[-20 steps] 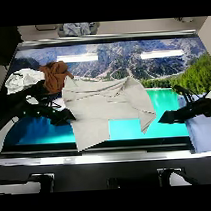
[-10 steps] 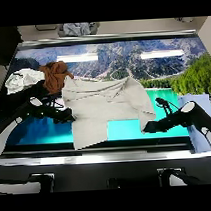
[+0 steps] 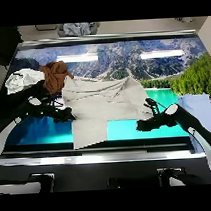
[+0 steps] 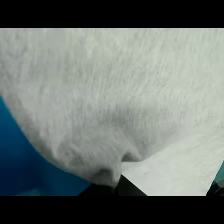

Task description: Fold the shirts.

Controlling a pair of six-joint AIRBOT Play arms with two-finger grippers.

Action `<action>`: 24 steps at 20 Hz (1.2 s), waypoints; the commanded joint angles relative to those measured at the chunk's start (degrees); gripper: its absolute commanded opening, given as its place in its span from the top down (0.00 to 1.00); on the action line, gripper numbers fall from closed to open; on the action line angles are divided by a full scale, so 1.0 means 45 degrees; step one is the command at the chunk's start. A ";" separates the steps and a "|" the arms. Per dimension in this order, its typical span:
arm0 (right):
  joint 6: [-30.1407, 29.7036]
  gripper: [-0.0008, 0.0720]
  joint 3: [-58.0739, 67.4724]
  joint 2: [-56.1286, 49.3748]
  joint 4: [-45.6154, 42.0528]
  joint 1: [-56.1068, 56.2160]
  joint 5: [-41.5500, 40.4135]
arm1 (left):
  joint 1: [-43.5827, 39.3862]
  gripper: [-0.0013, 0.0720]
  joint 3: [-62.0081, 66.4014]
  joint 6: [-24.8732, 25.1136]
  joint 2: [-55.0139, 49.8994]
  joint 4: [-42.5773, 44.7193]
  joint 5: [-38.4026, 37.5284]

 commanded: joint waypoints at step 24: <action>0.1404 0.93 1.5625 0.7689 -1.1395 0.0238 0.3327 | 0.3016 0.94 1.2628 -0.2788 0.9967 0.1797 0.1073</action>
